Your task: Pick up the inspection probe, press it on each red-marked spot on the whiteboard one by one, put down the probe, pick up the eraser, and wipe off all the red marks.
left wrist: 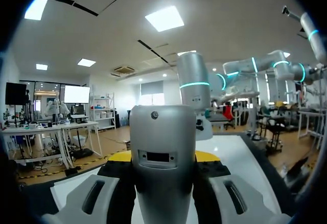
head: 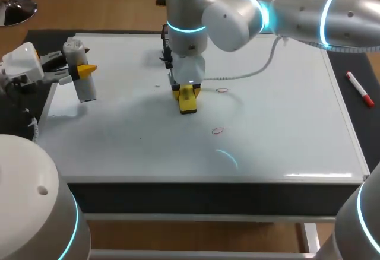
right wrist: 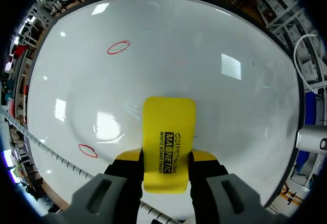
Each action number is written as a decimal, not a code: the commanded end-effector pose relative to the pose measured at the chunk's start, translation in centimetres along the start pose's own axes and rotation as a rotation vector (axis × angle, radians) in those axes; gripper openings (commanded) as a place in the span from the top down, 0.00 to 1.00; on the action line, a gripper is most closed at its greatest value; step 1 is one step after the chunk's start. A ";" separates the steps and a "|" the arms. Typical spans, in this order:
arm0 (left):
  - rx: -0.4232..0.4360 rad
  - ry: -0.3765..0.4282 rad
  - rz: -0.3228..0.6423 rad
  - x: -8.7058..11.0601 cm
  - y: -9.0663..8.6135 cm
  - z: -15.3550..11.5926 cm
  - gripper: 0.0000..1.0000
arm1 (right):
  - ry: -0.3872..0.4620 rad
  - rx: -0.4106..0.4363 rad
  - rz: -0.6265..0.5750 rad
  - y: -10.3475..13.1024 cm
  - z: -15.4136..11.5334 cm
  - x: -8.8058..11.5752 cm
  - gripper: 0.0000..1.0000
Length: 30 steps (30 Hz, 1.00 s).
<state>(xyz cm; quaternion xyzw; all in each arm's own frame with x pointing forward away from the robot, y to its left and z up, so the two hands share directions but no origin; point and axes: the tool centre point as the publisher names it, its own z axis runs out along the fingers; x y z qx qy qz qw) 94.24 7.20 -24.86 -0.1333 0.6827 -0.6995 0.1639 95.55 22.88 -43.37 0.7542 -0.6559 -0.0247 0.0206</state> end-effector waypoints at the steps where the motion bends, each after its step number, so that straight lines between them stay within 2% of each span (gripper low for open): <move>1: 0.002 -0.001 0.001 0.0 0.0 0.0 1.00 | -0.003 0.008 0.008 0.1 1.1 1.7 1.00; 7: 0.002 -0.001 0.001 0.0 0.0 0.0 1.00 | -0.006 0.028 0.031 -0.1 0.3 2.4 1.00; 9: 0.002 -0.001 0.001 0.0 0.0 0.0 1.00 | -0.014 0.031 0.036 0.0 -0.8 2.6 1.00; 11: 0.002 -0.001 0.001 0.0 0.0 0.0 1.00 | 0.006 -0.011 0.043 -0.1 -1.8 3.1 1.00; 15: 0.002 -0.001 0.001 0.0 0.0 0.0 1.00 | -0.033 -0.018 0.068 -0.9 -4.1 4.9 1.00; 20: 0.002 -0.001 0.001 0.0 0.0 0.0 1.00 | -0.056 0.010 0.129 -2.6 -5.9 8.8 1.00; 30: 0.002 -0.001 0.001 0.0 0.0 0.0 1.00 | -0.037 0.041 0.350 -6.8 -7.3 19.9 1.00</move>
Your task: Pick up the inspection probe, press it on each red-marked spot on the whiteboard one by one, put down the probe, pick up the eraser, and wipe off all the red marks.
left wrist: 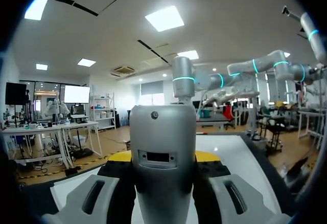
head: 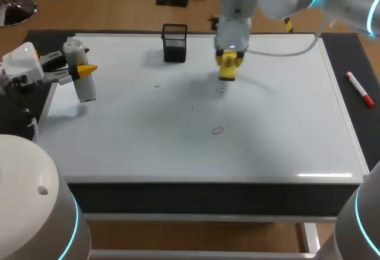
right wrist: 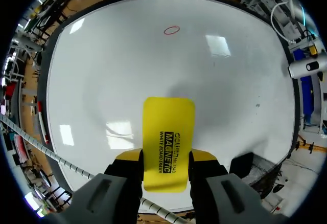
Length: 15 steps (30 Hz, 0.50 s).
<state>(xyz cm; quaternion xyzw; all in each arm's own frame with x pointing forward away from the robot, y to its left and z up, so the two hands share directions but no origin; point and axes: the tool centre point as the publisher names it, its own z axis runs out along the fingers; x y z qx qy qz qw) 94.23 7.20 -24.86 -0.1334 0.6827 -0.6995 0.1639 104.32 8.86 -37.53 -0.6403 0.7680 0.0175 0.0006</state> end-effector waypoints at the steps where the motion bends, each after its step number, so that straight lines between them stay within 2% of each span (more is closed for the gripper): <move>1: 0.003 -0.001 0.001 0.0 0.0 0.0 1.00 | -0.013 -0.003 0.059 -2.5 -1.1 5.3 1.00; 8: 0.003 -0.001 0.001 0.0 0.0 0.0 1.00 | -0.009 0.013 0.217 -5.8 -1.5 11.7 1.00; 15: 0.003 -0.001 0.001 0.0 0.0 0.0 1.00 | -0.001 0.014 0.317 -7.0 -1.3 16.4 1.00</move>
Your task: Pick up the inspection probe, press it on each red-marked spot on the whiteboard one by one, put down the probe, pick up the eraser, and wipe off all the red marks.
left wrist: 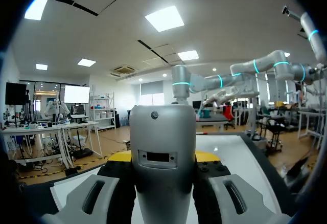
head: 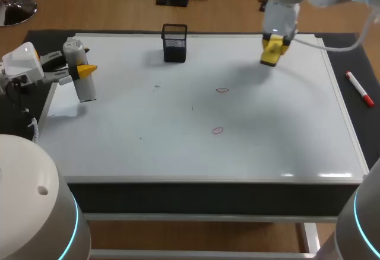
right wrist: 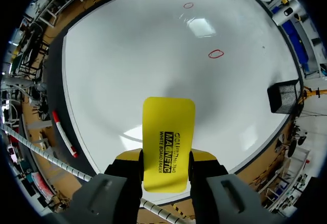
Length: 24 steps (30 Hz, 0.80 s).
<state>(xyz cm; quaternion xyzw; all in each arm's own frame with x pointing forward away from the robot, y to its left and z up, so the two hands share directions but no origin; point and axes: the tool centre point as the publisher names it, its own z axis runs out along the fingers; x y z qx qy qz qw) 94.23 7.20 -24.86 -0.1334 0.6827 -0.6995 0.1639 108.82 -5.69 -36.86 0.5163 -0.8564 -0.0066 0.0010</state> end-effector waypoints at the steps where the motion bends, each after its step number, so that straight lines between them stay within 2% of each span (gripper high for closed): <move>1: 0.003 -0.001 0.001 0.0 0.0 0.0 1.00 | -0.012 -0.008 0.023 -1.1 0.0 3.3 1.00; 6: 0.003 -0.001 0.001 0.0 0.0 0.0 1.00 | -0.013 -0.020 0.064 -1.7 0.3 5.3 1.00; 10: 0.003 -0.001 0.001 0.0 0.0 0.0 1.00 | -0.009 -0.023 0.082 -2.2 0.2 6.1 1.00; 24: 0.003 -0.001 0.001 0.0 0.0 0.0 1.00 | -0.009 -0.023 0.082 -2.2 0.2 6.1 1.00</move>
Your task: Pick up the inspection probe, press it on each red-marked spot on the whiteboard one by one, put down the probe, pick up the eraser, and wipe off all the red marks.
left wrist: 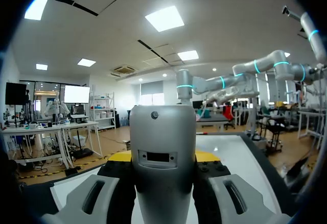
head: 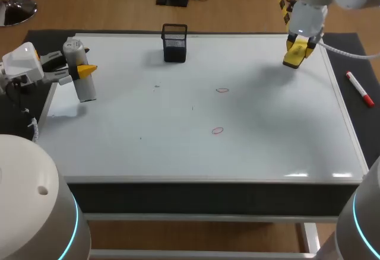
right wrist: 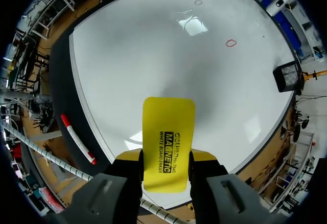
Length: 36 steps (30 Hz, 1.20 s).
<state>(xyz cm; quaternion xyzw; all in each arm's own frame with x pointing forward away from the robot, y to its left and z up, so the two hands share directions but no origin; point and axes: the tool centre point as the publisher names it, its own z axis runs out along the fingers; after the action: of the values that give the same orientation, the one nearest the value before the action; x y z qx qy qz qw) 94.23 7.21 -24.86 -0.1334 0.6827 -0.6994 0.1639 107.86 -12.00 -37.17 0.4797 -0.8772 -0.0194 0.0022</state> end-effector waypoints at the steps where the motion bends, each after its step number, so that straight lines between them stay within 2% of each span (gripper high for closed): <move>1: 0.003 -0.001 0.001 0.0 0.0 0.0 1.00 | 0.002 0.000 -0.002 -0.1 -0.1 0.0 1.00; 12: 0.003 -0.001 0.001 0.0 0.0 0.0 1.00 | 0.002 0.000 -0.002 -0.1 -0.1 0.0 1.00; 17: 0.018 0.009 0.033 1.6 -0.8 1.1 1.00 | 0.002 0.000 -0.002 -0.1 -0.1 0.0 1.00; 24: 0.000 0.059 0.056 3.7 -2.1 4.1 1.00 | 0.002 0.000 -0.002 -0.1 -0.1 0.0 1.00; 30: 0.005 0.146 0.064 5.3 -2.4 7.5 1.00 | 0.002 0.000 -0.002 -0.1 -0.1 0.0 1.00; 36: 0.014 0.258 0.066 6.6 -2.3 12.1 1.00 | 0.002 0.000 -0.002 -0.1 -0.1 0.0 1.00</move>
<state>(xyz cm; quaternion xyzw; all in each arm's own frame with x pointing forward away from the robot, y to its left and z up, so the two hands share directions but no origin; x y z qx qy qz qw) 91.01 -4.55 -21.94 -0.0365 0.6963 -0.7069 0.1184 107.84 -12.02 -37.18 0.4796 -0.8773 -0.0199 0.0019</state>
